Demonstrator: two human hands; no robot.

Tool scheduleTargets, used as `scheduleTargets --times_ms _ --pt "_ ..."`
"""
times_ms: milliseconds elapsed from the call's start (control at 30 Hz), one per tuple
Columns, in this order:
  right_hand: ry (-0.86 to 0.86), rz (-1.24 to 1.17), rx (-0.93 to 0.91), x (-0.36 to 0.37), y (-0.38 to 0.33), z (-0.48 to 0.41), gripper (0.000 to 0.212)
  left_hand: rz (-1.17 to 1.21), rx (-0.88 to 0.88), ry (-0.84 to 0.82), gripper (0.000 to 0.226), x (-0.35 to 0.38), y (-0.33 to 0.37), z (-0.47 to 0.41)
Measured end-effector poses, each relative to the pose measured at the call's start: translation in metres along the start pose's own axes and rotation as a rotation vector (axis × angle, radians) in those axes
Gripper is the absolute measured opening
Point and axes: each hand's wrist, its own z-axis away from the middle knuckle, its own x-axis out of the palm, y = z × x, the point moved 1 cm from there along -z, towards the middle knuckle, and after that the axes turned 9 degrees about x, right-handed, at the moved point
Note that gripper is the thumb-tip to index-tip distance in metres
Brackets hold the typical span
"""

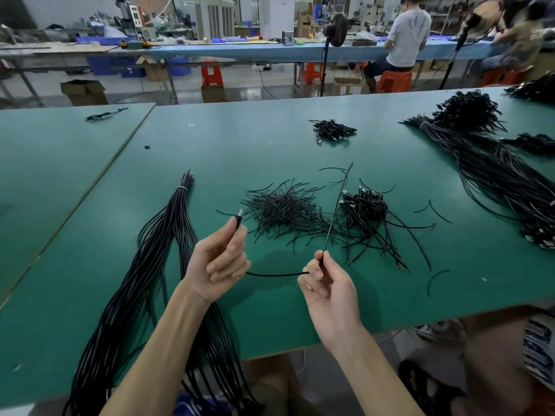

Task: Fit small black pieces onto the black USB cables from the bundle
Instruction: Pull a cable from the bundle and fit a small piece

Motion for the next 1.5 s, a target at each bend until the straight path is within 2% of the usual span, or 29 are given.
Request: scheduleTargets --times_ms 100,300,367,433,500,633,733,967,1133,1267,1400,1500 --pt "0.012 -0.060 -0.012 0.000 -0.001 -0.001 0.022 -0.184 -0.059 -0.034 0.042 0.000 -0.003 0.002" --pt "0.030 0.011 -0.108 0.003 0.002 -0.002 0.027 -0.291 -0.069 0.007 0.044 -0.001 -0.003 0.004" --pt "0.025 0.026 -0.129 0.005 0.001 -0.001 0.026 -0.525 -0.114 0.038 0.046 0.000 -0.007 0.003" --pt "0.013 0.050 -0.140 0.006 0.000 0.000 0.024 -0.895 -0.194 0.054 0.050 0.002 -0.017 0.000" --pt "0.006 0.059 -0.129 0.007 0.000 0.000 0.023 -1.153 -0.220 0.055 0.049 0.003 -0.028 -0.002" --pt "-0.033 0.044 -0.064 0.006 -0.001 0.001 0.029 -1.576 0.027 0.116 0.032 0.005 -0.041 -0.007" --pt "-0.083 0.081 -0.024 0.007 0.001 0.001 0.030 -1.847 0.192 0.148 0.028 0.005 -0.041 -0.008" --pt "-0.128 0.117 0.032 0.008 0.001 0.003 0.025 -1.863 0.204 0.208 0.041 0.006 -0.042 -0.007" --pt "-0.078 0.174 -0.022 0.010 0.002 0.005 0.021 -1.886 0.252 0.281 0.049 0.006 -0.041 -0.007" --pt "-0.015 0.221 -0.060 0.009 0.005 0.003 0.021 -1.871 0.302 0.343 0.046 0.005 -0.038 -0.008" --pt "-0.065 0.184 -0.046 0.009 0.003 0.003 0.023 -1.833 0.222 0.327 0.056 0.005 -0.040 -0.007" --pt "-0.100 0.162 -0.022 0.008 0.003 0.003 0.024 -1.740 0.212 0.311 0.049 0.005 -0.039 -0.007"
